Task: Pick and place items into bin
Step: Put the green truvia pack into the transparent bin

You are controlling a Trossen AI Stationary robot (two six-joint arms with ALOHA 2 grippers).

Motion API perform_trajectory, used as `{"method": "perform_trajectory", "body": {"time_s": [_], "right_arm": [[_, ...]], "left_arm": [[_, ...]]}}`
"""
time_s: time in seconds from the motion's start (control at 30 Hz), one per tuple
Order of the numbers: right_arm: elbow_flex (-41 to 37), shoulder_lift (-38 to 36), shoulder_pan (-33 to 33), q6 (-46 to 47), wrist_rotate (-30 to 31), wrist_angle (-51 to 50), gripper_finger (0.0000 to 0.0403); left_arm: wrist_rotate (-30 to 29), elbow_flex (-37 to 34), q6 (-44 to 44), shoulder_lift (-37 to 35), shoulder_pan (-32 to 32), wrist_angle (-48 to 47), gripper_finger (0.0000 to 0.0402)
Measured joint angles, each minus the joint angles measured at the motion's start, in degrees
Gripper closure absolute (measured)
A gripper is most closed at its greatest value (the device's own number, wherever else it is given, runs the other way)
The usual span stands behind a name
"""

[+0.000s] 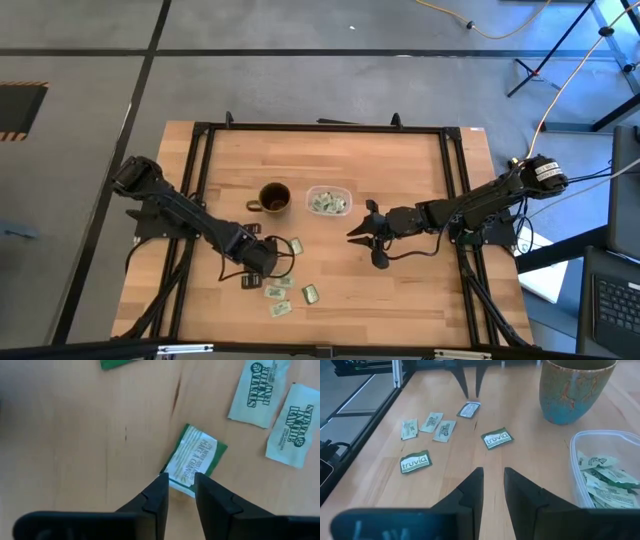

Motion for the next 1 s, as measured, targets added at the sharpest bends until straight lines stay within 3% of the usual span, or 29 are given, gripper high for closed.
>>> {"method": "perform_trajectory", "body": {"time_s": [0.5,0.57,0.8,0.9,1.0], "right_arm": [[0.0,0.0,0.0,-0.1,0.3,0.0,0.0322],[0.0,0.0,0.0,0.7,3.8,0.0,0.0322],[0.0,0.0,-1.7,5.7,27.5,-1.1,0.0322],[0.0,0.0,-3.2,5.7,32.3,-1.3,0.0322],[0.0,0.0,-4.8,5.9,32.9,-1.3,0.0322]], "left_arm": [[3.0,-5.8,-4.3,0.0,0.9,6.3,0.0321],[3.0,-6.5,-4.5,0.0,0.9,7.0,0.0327],[3.2,-8.2,-8.2,-0.2,1.0,8.5,0.0336],[3.2,-8.3,-8.2,-0.2,1.0,9.1,0.0334],[3.2,-8.3,-9.0,-0.2,1.1,9.3,0.0334]]}}
